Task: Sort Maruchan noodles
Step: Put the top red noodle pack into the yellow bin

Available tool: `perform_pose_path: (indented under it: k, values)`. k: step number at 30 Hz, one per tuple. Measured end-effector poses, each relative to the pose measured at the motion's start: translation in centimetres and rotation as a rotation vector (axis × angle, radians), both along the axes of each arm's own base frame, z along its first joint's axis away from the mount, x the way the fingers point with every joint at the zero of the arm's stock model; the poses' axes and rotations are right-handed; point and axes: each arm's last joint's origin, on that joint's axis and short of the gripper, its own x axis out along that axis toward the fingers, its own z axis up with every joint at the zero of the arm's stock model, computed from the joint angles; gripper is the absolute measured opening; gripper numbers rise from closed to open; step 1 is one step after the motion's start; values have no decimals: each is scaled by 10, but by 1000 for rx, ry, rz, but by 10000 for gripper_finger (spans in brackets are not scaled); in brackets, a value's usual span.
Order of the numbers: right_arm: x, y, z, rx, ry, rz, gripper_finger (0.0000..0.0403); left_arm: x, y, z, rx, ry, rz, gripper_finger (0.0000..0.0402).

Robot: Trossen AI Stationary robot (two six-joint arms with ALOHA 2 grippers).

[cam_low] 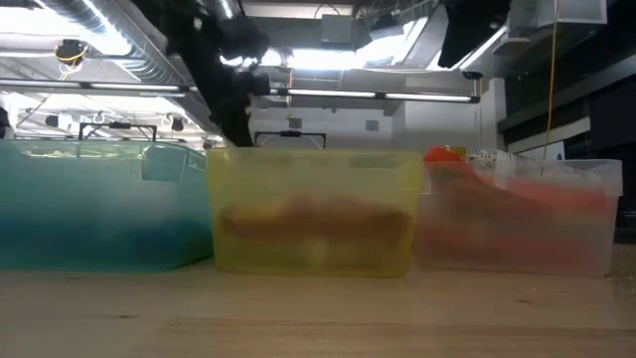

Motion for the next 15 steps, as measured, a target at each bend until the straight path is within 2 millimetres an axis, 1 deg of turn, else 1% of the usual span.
perform_pose_path:
  k: [4,7,9,15]
  values:
    - [-12,-21,9,-39,-7,-76,209,-2,-22,22,10,-88,-57,0]
    - [-20,-35,15,-57,-11,-116,209,-1,-40,32,-22,-148,-116,0]
    - [-24,-45,18,-65,-9,-138,209,2,-53,36,-59,-187,-153,0]
    - [-30,-67,20,-64,28,-159,209,21,-97,41,-106,-290,-272,0]
